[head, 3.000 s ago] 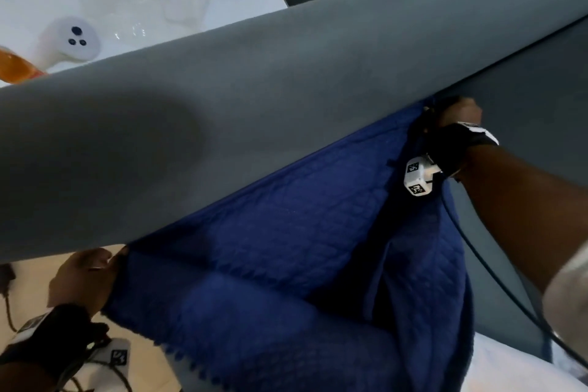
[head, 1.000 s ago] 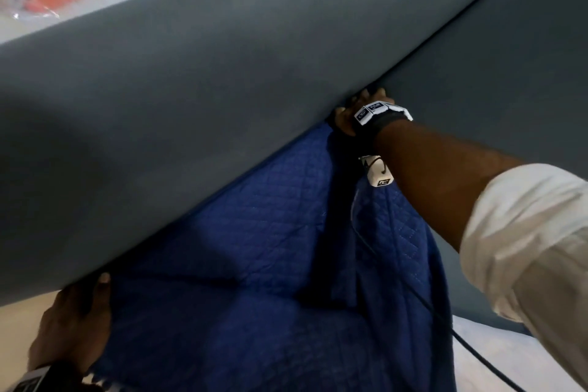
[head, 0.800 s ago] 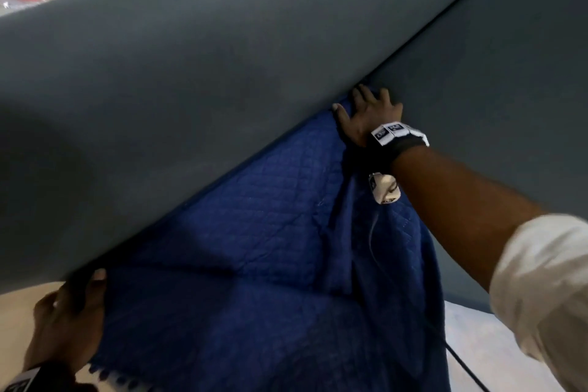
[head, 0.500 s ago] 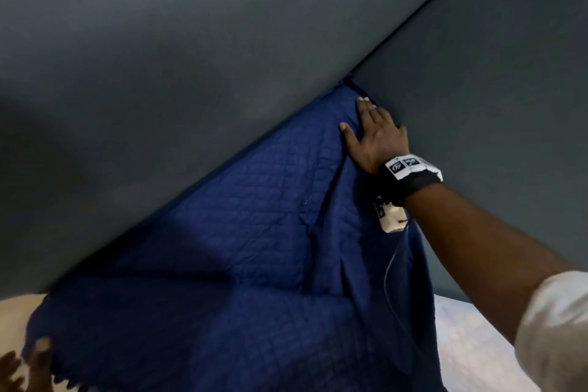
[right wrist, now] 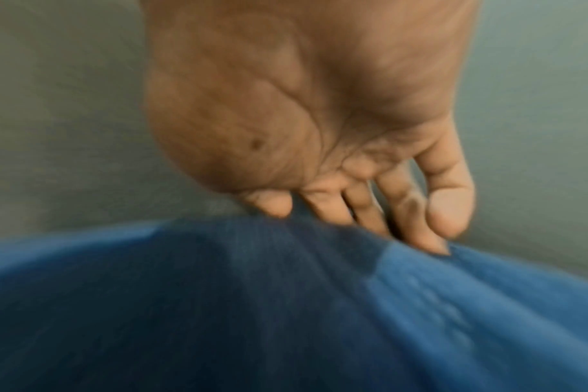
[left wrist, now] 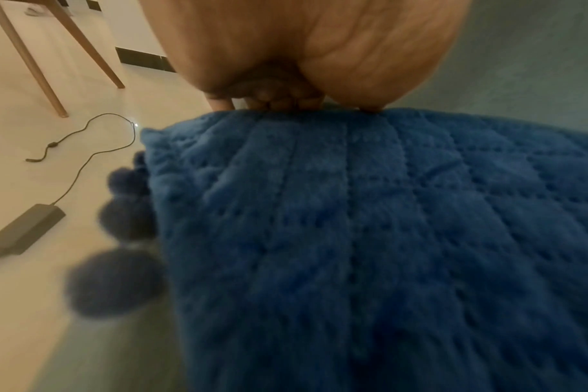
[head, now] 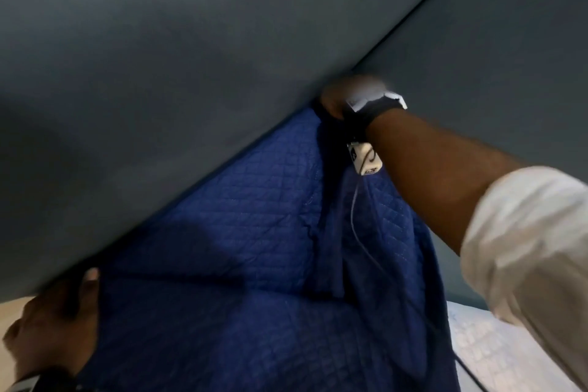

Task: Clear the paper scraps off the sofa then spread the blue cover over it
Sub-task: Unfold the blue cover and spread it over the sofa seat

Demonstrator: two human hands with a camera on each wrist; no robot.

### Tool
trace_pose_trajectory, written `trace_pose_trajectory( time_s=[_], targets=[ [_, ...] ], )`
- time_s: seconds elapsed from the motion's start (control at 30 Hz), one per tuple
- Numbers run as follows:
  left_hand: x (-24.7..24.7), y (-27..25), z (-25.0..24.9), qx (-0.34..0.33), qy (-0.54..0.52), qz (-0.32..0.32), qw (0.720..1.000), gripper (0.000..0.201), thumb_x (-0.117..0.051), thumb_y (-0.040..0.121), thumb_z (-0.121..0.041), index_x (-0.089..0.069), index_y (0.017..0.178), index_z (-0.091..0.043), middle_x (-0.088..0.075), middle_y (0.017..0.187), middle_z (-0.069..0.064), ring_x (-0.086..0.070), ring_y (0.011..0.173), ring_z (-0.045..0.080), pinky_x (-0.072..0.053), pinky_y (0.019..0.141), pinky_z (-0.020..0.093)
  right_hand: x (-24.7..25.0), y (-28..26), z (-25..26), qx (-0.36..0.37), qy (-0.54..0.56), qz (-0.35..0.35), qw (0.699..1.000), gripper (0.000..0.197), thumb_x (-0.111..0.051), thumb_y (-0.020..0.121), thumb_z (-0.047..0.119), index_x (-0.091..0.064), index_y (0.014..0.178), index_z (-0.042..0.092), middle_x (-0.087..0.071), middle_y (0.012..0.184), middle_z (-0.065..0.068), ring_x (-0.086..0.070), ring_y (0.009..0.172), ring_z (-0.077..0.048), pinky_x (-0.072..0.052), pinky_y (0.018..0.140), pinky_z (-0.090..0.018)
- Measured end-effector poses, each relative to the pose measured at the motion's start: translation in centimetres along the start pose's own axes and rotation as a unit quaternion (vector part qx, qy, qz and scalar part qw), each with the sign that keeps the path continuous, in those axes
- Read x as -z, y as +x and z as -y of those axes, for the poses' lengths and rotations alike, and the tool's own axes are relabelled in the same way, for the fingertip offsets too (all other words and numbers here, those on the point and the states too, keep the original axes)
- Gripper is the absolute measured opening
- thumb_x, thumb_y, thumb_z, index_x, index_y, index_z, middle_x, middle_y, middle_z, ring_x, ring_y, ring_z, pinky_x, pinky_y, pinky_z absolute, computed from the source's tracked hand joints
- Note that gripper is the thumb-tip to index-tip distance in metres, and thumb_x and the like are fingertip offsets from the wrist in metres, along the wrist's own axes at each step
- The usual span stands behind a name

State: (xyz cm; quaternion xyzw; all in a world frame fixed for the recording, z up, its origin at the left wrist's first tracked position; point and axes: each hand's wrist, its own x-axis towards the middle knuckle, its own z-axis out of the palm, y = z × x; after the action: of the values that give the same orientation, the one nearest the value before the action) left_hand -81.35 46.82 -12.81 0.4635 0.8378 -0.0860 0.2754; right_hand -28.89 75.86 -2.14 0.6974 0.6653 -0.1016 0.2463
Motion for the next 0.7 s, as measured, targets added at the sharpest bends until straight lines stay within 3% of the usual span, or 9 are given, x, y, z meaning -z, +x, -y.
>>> trace_pose_trajectory(
  time_s=[0.07,0.1,0.2,0.27,0.33,0.43,0.53,0.6,0.7],
  targets=[
    [-0.5,1.6,1.0,0.002,-0.028,0.057,0.998,0.081,-0.010,0.088,-0.087,-0.038,0.147,-0.038,-0.048,0.152,0.009,-0.050,0.134,0.040,-0.038,0.113,0.058,1.6,1.0,0.1,0.026,-0.015,0.042,0.999,0.016,-0.052,0.094,0.022,-0.061,0.082,0.025,-0.069,0.125,-0.012,-0.065,0.100,-0.032,-0.048,0.079,-0.037],
    [0.7,0.7,-0.3,-0.006,-0.016,0.070,0.997,0.082,-0.010,0.089,-0.086,-0.039,0.147,-0.036,-0.049,0.151,0.012,-0.051,0.132,0.042,-0.038,0.112,0.058,1.9,1.5,0.1,0.025,-0.012,0.058,0.998,0.015,-0.052,0.095,0.022,-0.065,0.088,0.023,-0.068,0.127,-0.012,-0.065,0.100,-0.031,-0.050,0.082,-0.038],
    [3.7,-2.6,-4.8,-0.005,0.006,0.031,0.999,0.073,-0.015,0.097,-0.075,-0.049,0.140,-0.027,-0.057,0.139,0.021,-0.056,0.121,0.049,-0.042,0.102,0.059,0.1,0.9,0.1,-0.022,0.017,0.035,0.999,0.051,-0.038,0.099,0.047,-0.066,0.127,0.015,-0.062,0.139,-0.019,-0.061,0.122,-0.038,-0.050,0.102,-0.044],
    [3.8,-4.0,-5.6,-0.019,-0.009,-0.002,1.000,0.072,-0.015,0.098,-0.069,-0.054,0.131,-0.019,-0.060,0.131,0.028,-0.055,0.117,0.053,-0.040,0.099,0.059,-2.2,-1.0,-0.7,-0.076,0.111,-0.001,0.991,0.078,-0.032,0.092,0.068,-0.049,0.150,0.020,-0.049,0.154,-0.020,-0.047,0.139,-0.039,-0.040,0.113,-0.046],
    [3.2,-4.2,-5.8,-0.020,-0.028,-0.023,0.999,0.080,-0.012,0.094,-0.070,-0.055,0.126,-0.011,-0.058,0.129,0.034,-0.054,0.116,0.055,-0.038,0.101,0.061,-5.1,-4.4,-2.8,-0.064,0.225,-0.020,0.972,0.085,-0.046,0.090,0.066,-0.027,0.164,0.027,-0.029,0.169,-0.012,-0.028,0.154,-0.031,-0.027,0.124,-0.043],
    [2.5,-4.3,-5.8,-0.025,0.008,-0.025,0.999,0.083,-0.014,0.092,-0.072,-0.054,0.125,-0.007,-0.058,0.125,0.037,-0.055,0.111,0.059,-0.042,0.098,0.065,-9.0,-11.9,-6.3,-0.048,0.438,-0.069,0.895,0.081,-0.069,0.094,0.046,-0.033,0.162,0.018,-0.035,0.166,-0.006,-0.038,0.150,-0.017,-0.029,0.126,-0.034],
    [1.6,-6.4,-7.9,-0.052,0.023,-0.070,0.996,0.082,-0.024,0.090,-0.075,-0.050,0.128,-0.007,-0.058,0.121,0.037,-0.057,0.105,0.060,-0.047,0.090,0.067,-11.6,-21.4,-9.4,-0.114,0.558,-0.130,0.812,0.061,-0.068,0.098,0.040,-0.046,0.153,0.025,-0.053,0.151,0.002,-0.062,0.115,0.002,-0.048,0.105,-0.020],
    [1.0,-8.7,-10.1,-0.118,0.017,-0.108,0.987,0.083,-0.030,0.090,-0.075,-0.044,0.140,-0.010,-0.049,0.139,0.033,-0.050,0.121,0.058,-0.042,0.097,0.068,-13.0,-27.7,-10.2,-0.162,0.593,-0.161,0.773,0.052,-0.065,0.097,0.046,-0.056,0.143,0.023,-0.062,0.139,0.004,-0.062,0.105,0.008,-0.048,0.102,-0.021],
    [-0.7,-14.6,-14.4,-0.295,0.020,-0.096,0.950,0.081,-0.047,0.087,-0.066,-0.045,0.141,-0.007,-0.036,0.154,0.027,-0.041,0.135,0.051,-0.040,0.101,0.067,-15.0,-37.6,-11.0,-0.222,0.607,-0.170,0.744,0.060,-0.062,0.087,0.068,-0.066,0.129,0.026,-0.069,0.125,0.009,-0.064,0.110,0.000,-0.050,0.103,-0.032]
  ],
)
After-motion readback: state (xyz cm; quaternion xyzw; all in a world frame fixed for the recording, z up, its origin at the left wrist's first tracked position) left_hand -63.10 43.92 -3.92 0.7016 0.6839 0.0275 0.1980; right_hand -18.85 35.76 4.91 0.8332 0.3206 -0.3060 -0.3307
